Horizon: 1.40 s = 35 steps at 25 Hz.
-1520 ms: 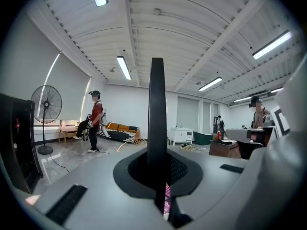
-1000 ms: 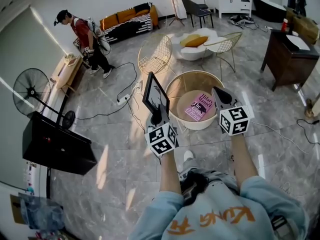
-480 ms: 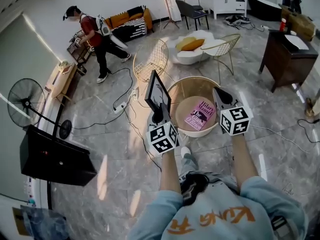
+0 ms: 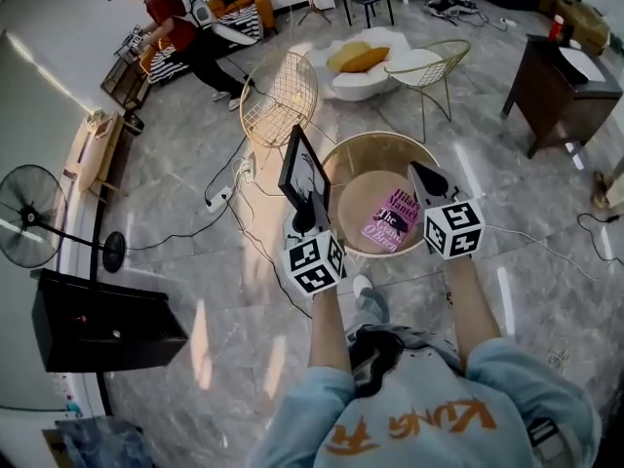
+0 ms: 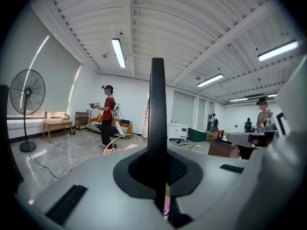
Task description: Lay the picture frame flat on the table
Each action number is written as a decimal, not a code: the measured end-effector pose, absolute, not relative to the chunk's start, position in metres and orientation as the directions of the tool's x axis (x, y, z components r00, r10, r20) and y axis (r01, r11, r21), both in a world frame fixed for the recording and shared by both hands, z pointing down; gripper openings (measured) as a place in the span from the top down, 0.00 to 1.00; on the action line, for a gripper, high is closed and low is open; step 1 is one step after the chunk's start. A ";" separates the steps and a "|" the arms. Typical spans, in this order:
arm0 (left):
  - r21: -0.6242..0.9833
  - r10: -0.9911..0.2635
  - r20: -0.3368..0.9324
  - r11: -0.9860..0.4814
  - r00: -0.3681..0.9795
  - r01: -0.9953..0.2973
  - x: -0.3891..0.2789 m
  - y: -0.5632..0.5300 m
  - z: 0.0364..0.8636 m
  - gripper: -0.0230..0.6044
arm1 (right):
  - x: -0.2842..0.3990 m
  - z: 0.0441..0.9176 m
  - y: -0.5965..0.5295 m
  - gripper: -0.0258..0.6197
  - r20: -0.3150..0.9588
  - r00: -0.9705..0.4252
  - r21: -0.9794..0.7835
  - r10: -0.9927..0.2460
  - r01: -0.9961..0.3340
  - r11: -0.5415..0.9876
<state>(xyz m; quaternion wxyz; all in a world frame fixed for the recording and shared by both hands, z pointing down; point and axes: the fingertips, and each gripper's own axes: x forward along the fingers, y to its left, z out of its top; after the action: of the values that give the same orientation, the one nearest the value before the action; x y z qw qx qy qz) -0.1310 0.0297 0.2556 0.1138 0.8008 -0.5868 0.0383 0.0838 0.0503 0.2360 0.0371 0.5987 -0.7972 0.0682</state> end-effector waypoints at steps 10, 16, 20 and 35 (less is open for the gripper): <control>0.216 -0.916 0.273 -0.239 0.294 -0.947 -0.164 -0.078 0.302 0.92 | 0.042 0.254 -0.066 0.96 0.218 -0.295 -0.014 -0.930 -0.954 0.299; 0.270 -0.898 0.328 -0.209 0.294 -0.940 -0.182 -0.134 0.337 0.92 | 0.026 0.283 -0.114 0.96 0.290 -0.284 -0.007 -0.914 -0.955 0.295; 0.289 -0.882 0.355 -0.212 0.310 -0.934 -0.176 -0.160 0.355 0.92 | 0.035 0.300 -0.134 0.96 0.324 -0.255 -0.013 -0.911 -0.964 0.265; 0.271 -0.792 0.523 -0.196 0.315 -0.942 -0.131 -0.147 0.432 0.92 | 0.073 0.385 -0.145 0.96 0.451 -0.252 -0.105 -0.856 -0.968 0.230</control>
<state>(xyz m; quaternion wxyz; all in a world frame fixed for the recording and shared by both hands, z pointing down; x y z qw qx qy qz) -0.1314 -0.1471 0.4325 0.2788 0.7614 -0.5695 0.1350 0.0729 -0.1451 0.3846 0.1509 0.5924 -0.7696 0.1843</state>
